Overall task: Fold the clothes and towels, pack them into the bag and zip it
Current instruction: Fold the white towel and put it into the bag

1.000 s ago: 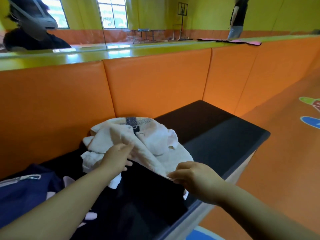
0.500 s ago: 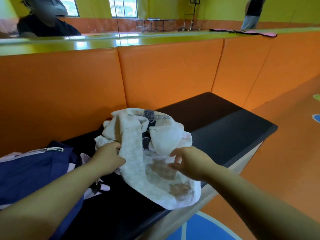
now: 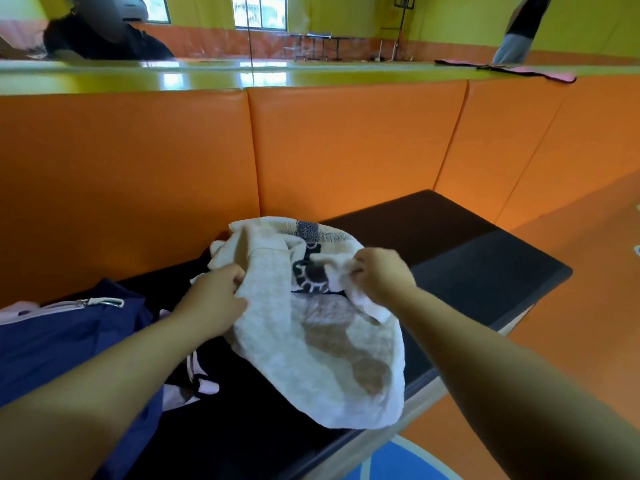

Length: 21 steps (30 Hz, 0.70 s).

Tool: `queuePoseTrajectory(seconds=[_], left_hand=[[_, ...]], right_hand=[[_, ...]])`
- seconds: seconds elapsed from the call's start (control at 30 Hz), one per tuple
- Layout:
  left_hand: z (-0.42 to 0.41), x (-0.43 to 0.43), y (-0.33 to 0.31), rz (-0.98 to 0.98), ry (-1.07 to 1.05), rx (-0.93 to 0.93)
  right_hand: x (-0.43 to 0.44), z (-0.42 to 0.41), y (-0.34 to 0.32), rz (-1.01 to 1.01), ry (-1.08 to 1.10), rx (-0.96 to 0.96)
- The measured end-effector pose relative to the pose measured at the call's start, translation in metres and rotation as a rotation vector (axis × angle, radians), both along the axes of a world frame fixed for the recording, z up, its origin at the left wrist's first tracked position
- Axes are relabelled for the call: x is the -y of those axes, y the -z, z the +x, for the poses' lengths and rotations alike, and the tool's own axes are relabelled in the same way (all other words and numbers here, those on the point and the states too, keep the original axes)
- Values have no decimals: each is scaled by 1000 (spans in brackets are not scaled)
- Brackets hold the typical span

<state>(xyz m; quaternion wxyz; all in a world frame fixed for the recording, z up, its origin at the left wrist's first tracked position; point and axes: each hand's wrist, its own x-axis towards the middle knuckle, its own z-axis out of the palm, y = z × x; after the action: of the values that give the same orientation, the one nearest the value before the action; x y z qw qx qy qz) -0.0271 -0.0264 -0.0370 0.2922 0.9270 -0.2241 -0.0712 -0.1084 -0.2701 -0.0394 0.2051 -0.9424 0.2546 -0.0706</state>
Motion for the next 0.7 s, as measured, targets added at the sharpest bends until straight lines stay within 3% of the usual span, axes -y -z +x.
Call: queuePoseTrajectory(seconds=[0.2, 0.27, 0.37, 0.4, 0.57, 0.7], left_hand=[[29, -26, -25, -3, -105, 68], [30, -32, -29, 35, -128, 80], [22, -37, -27, 97, -126, 57], [18, -37, -25, 100, -125, 40], [5, -34, -20, 45, -127, -49], [8, -37, -18, -81, -164, -109]], right_hand=[[48, -4, -45, 58, 281, 507], [51, -5, -47, 12, 322, 399], [36, -8, -36, -151, 351, -77], [27, -9, -30, -221, 319, -146], [-19, -3, -6, -378, -119, -9], [-47, 11, 4, -24, -261, -117]])
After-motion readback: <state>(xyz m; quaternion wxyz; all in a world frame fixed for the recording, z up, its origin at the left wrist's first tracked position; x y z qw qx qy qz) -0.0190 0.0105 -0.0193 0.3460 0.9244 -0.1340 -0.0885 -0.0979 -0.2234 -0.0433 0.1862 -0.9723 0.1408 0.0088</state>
